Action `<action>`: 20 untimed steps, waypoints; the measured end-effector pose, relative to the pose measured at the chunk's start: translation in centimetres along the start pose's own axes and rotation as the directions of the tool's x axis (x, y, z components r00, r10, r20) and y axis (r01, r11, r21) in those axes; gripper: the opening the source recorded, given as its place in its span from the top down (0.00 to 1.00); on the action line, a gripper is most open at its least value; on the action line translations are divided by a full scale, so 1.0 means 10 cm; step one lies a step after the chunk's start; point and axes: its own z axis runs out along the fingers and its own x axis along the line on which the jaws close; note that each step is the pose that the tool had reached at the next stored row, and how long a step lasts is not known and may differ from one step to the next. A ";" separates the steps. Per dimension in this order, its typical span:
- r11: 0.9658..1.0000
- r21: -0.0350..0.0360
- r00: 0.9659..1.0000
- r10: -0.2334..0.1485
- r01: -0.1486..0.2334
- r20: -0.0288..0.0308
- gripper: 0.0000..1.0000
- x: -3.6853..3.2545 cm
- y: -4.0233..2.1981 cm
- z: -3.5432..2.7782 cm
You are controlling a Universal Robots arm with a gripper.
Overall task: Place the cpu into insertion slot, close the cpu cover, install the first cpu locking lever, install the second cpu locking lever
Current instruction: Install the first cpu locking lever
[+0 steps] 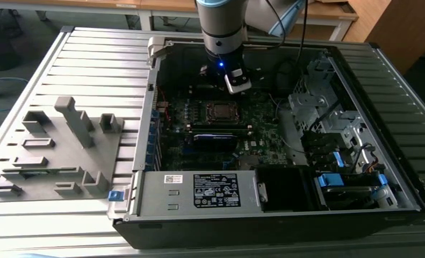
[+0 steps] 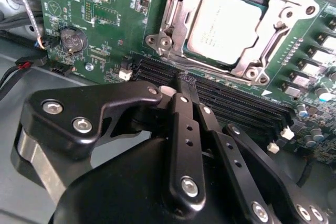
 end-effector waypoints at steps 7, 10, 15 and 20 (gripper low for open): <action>1.000 0.026 0.998 -0.003 0.004 -0.059 0.89 0.002 -0.002 0.011; 1.000 0.027 0.998 -0.003 0.005 -0.060 0.89 0.002 -0.003 0.011; 0.999 0.043 0.998 -0.006 0.008 -0.056 0.89 0.001 -0.001 0.004; 0.999 0.048 0.998 -0.007 0.009 -0.055 0.89 -0.011 0.017 -0.071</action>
